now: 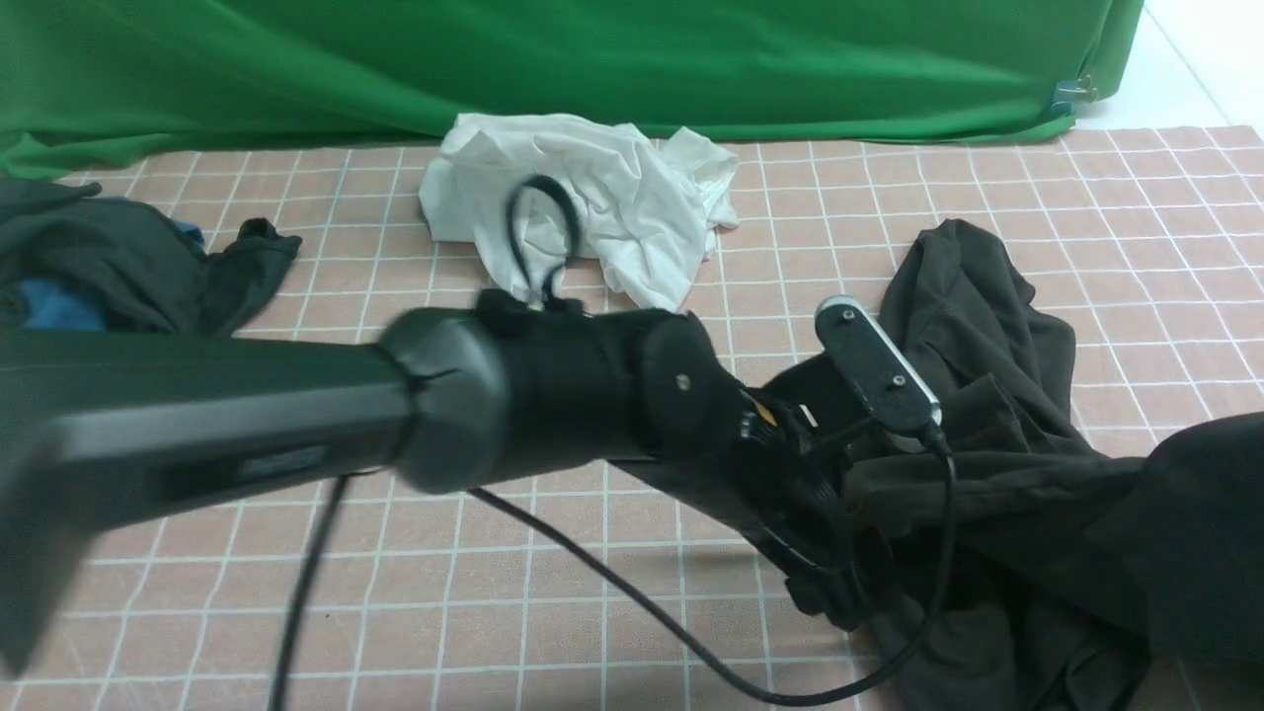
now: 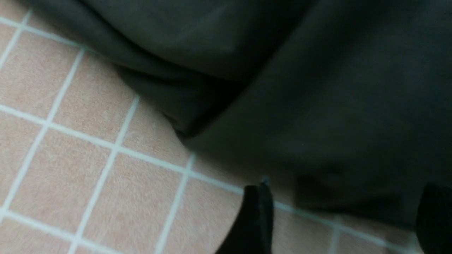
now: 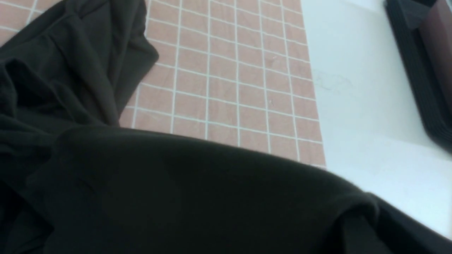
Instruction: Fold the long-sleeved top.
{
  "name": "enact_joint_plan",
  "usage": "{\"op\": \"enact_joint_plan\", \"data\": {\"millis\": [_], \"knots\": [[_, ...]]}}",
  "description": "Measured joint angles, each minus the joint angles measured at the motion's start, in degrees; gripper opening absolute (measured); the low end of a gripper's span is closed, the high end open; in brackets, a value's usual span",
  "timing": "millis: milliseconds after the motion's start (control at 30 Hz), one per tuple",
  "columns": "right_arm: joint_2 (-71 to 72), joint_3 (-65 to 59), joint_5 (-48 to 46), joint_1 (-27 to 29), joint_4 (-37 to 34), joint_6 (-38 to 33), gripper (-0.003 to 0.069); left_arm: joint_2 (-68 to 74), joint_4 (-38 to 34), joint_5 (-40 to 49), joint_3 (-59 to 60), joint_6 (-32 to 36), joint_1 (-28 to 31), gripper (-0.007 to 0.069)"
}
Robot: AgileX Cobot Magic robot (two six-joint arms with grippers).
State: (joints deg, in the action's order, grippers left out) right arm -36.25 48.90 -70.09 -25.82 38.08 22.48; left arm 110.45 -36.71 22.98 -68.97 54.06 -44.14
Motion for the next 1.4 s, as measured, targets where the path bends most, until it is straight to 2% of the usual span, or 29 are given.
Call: {"op": "enact_joint_plan", "data": {"millis": [167, 333, 367, 400, 433, 467, 500, 533, 600, 667, 700, 800, 867, 1033, 1200, 1333, 1400], "knots": [[0.00, 0.00, 0.69, 0.00, -0.71, -0.27, 0.0043, 3.33, -3.89, -1.36, -1.71, 2.53, -0.96, 0.0601], [0.00, 0.00, 2.58, 0.00, -1.90, -0.87, 0.0043, 5.62, -5.11, -6.24, -2.73, 3.41, -1.35, 0.0475], [0.00, 0.00, 3.49, 0.00, -2.73, -1.12, 0.0043, 5.98, -5.11, -7.25, -2.89, 3.69, -1.35, 0.0357], [0.00, 0.00, 3.98, 0.00, -3.01, -1.19, 0.0043, 6.15, -4.77, -7.42, -3.02, 4.13, -1.28, 0.0293], [0.00, 0.00, 4.49, 0.00, -3.37, -1.19, 0.0043, 6.20, -3.70, -7.33, -3.27, 4.20, -1.22, 0.0187], [0.00, 0.00, 4.57, 0.00, -3.38, -1.19, 0.0043, 6.20, -3.43, -7.23, -3.28, 4.25, -1.15, 0.0171], [0.00, 0.00, 5.27, 0.00, -3.68, -1.24, 0.0043, 5.91, -0.34, -6.19, -3.80, 4.18, -0.85, 0.0075], [0.00, 0.00, 5.73, 0.00, -3.94, -1.24, 0.0043, 5.48, 1.83, -4.87, -4.15, 3.66, -0.53, 0.0053], [0.00, 0.00, 6.18, 0.00, -4.39, -1.36, 0.0043, 4.29, 4.29, -2.61, -4.44, 1.72, 0.04, 0.0045], [-0.17, 0.00, 7.16, 0.00, -6.75, -2.62, 0.0043, 0.53, 11.95, 2.73, -4.93, -4.53, 2.37, 0.0041], [-0.23, 0.00, 7.36, 0.00, -6.95, -2.74, 0.0043, 0.53, 11.95, 3.14, -4.93, -5.09, 2.37, 0.0041], [-2.96, 0.00, 10.12, 0.00, -10.19, -4.59, 0.0043, -8.04, 23.40, 8.80, -4.98, -13.08, 7.90, 0.0041], [-5.83, 0.00, 13.51, 0.00, -11.22, -4.99, 0.0043, -13.85, 28.36, 11.10, -4.98, -15.11, 12.40, 0.0041], [-16.25, 3.73, 22.52, 0.07, -11.01, -7.22, 0.0043, -24.37, 34.14, 13.85, -5.45, -16.02, 22.04, 0.0041], [-31.66, 21.68, 31.10, 2.44, -7.73, -9.88, 0.0043, -28.07, 42.54, 19.13, -13.20, -16.07, 29.16, 0.0041], [-41.58, 44.81, 31.86, 5.88, -7.55, -14.32, 0.0043, -28.39, 50.78, 29.31, -28.63, -19.07, 30.25, 0.0041], [-43.36, 51.39, 31.18, 6.41, -7.60, -15.90, 0.0043, -28.79, 51.85, 30.94, -33.23, -20.93, 29.70, 0.0041]]}}
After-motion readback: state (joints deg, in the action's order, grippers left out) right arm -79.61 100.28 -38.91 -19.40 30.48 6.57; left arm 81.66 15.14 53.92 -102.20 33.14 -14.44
